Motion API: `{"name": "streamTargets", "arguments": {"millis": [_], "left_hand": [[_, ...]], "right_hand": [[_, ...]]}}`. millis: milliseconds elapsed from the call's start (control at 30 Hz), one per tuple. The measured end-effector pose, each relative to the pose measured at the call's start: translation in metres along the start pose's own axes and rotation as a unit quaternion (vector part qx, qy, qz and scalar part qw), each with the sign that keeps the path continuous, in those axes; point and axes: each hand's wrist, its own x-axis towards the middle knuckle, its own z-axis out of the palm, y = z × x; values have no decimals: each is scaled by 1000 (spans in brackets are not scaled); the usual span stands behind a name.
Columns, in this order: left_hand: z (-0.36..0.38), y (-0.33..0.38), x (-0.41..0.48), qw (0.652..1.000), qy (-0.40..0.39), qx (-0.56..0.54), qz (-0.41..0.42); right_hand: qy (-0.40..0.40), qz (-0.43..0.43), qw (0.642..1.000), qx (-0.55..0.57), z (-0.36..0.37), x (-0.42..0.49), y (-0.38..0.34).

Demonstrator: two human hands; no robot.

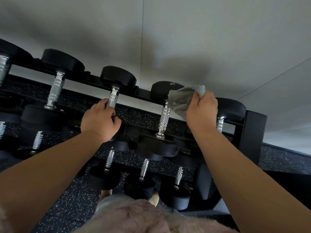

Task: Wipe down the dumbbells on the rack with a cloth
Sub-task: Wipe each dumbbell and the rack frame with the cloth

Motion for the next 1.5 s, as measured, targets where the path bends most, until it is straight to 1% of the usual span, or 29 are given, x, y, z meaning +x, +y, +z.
{"name": "streamTargets", "arguments": {"millis": [100, 200, 267, 367, 433, 467, 500, 533, 567, 600, 633, 667, 767, 833, 933, 967, 1000, 1067, 1133, 1167, 1200, 1300, 1400, 1500], "left_hand": [[0, 0, 0, 1000, 1, -6, -1], [1, 0, 0, 1000, 3, -6, 0], [2, -1, 0, 1000, 4, -3, 1], [2, -1, -1, 1000, 8, -3, 2], [3, -1, -1, 1000, 5, -5, 0], [3, -1, -1, 1000, 5, -5, 0], [3, -1, -1, 1000, 6, -3, 2], [3, -1, -1, 1000, 7, -1, 4], [3, -2, -1, 1000, 8, -1, 4], [3, -2, -1, 1000, 8, -2, 4], [3, -2, -1, 1000, 7, -5, 2], [3, -1, 0, 1000, 6, -7, 1], [2, -1, 0, 1000, 7, -9, 3], [1, 0, 0, 1000, 5, -8, 1], [0, 0, 0, 1000, 0, -7, -4], [0, 0, 0, 1000, -3, -7, -5], [0, 0, 1, 1000, -4, -9, -7], [0, 0, 0, 1000, -8, -10, -9], [0, -1, 0, 1000, -6, -10, -7], [0, -1, 0, 1000, -4, -11, -6], [0, -1, 0, 1000, -3, -11, -5], [1, -1, 0, 1000, 0, -12, -3], [1, -1, 0, 1000, 2, -15, 0], [1, -1, -1, 1000, 3, -15, 3]], "right_hand": [[-2, -3, 998, -56, 4, 20, -10], [-31, -30, 997, -65, 22, 33, -24], [-64, -78, 991, -88, 36, 35, -40], [-82, -185, 968, -148, 53, 35, -61], [-105, -212, 957, -168, 51, 41, -62], [-116, -207, 953, -186, 47, 46, -56], [-118, -186, 952, -212, 40, 51, -46], [-108, -145, 956, -233, 33, 56, -34], [-96, -93, 964, -229, 26, 58, -24], [-89, -42, 975, -201, 22, 60, -15], [-86, -13, 982, -166, 20, 61, -10], [-83, -8, 986, -147, 22, 61, -10], [-92, -46, 982, -161, 29, 61, -27], [-103, -109, 972, -179, 37, 59, -44], [-153, -234, 940, -194, 51, 60, -60], [-159, -261, 929, -209, 53, 61, -61], [-148, -271, 920, -239, 53, 62, -60], [-85, -238, 923, -290, 46, 61, -54], [-8, -208, 939, -272, 41, 62, -46], [16, -206, 945, -255, 40, 63, -44], [21, -205, 949, -238, 38, 64, -42], [-26, -181, 964, -191, 36, 69, -37], [-49, -213, 959, -178, 44, 68, -33], [-106, -223, 957, -154, 55, 66, -39]]}}
